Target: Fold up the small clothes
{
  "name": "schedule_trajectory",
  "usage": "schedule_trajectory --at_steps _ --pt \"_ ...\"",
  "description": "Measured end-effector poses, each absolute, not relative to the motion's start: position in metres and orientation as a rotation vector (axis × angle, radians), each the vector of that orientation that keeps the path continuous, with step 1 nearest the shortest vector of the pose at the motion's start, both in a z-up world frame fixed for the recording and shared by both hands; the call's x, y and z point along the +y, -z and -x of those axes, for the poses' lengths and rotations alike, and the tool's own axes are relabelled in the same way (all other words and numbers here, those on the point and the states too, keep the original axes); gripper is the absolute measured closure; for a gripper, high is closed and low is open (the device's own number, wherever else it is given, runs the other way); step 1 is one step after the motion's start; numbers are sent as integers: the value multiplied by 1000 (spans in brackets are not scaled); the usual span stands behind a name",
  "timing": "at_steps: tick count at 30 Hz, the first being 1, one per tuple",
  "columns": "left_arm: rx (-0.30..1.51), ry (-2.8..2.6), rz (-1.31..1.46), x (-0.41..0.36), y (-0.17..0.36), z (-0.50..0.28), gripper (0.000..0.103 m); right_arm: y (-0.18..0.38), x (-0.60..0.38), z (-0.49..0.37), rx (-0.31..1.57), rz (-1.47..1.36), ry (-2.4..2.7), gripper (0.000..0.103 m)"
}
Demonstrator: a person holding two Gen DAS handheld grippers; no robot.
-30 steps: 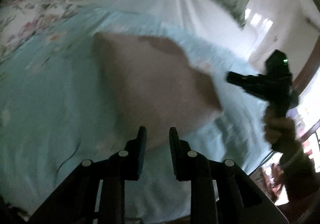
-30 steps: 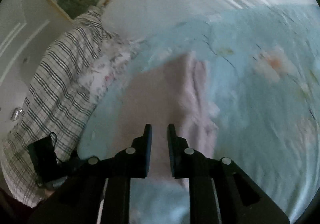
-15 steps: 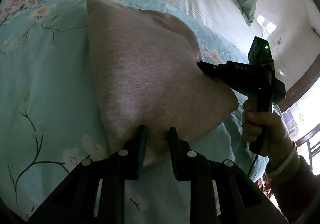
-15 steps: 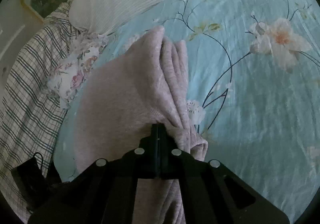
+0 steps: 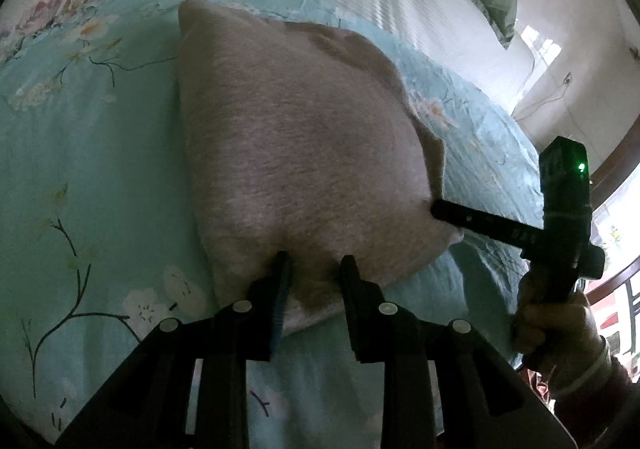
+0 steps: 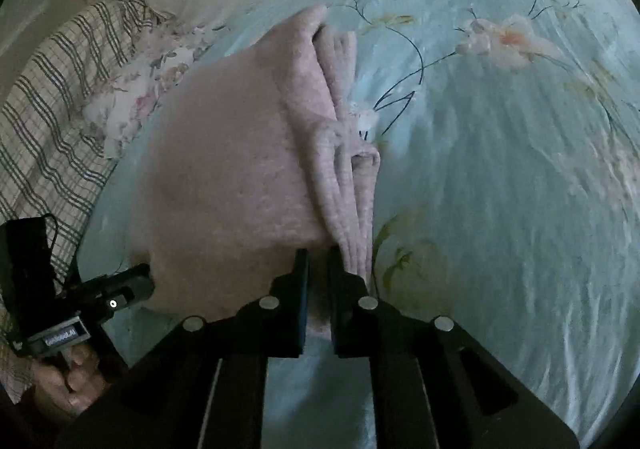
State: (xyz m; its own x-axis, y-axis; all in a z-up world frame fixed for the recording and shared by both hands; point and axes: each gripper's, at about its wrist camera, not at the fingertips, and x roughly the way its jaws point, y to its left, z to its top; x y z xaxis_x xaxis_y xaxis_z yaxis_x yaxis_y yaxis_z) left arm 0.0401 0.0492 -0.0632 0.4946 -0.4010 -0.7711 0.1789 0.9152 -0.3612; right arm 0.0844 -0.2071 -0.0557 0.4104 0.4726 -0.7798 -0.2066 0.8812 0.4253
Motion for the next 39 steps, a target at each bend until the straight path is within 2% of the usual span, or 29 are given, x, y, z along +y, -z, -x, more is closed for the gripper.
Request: schedule_trajectory --at_steps 3,10,15,19,23,27,30,33,35,36,37,38,39 --pt "995 348 237 51 62 -37 77 55 -199 -86 1064 -221 -422 94" --pt "998 351 250 56 62 -31 77 54 -206 -79 1060 -299 -434 92" --pt "986 351 218 61 45 -33 76 8 -201 -88 948 -335 -496 90" --pt "929 336 246 71 21 -59 75 -15 -184 -136 923 -312 -507 88" --pt "884 305 303 82 8 -103 73 5 -171 -188 989 -367 -495 88" --pt "985 279 309 84 34 -137 73 45 -178 -207 1068 -400 -430 96" --pt "978 287 280 82 38 -136 74 49 -188 -205 1052 -439 -420 96" --pt "966 277 262 82 32 -133 73 38 -191 -197 1037 -445 -433 92" --pt "956 265 258 84 27 -128 65 28 -191 -189 1028 -426 -430 89" --pt "948 253 257 84 23 -123 61 22 -190 -183 1016 -418 -437 83" --pt "940 242 258 83 20 -116 48 13 -191 -173 997 -412 -452 71" --pt "930 223 261 84 17 -108 37 9 -191 -167 987 -407 -458 64" --pt "919 205 267 86 14 -101 34 0 -192 -154 971 -396 -460 54"
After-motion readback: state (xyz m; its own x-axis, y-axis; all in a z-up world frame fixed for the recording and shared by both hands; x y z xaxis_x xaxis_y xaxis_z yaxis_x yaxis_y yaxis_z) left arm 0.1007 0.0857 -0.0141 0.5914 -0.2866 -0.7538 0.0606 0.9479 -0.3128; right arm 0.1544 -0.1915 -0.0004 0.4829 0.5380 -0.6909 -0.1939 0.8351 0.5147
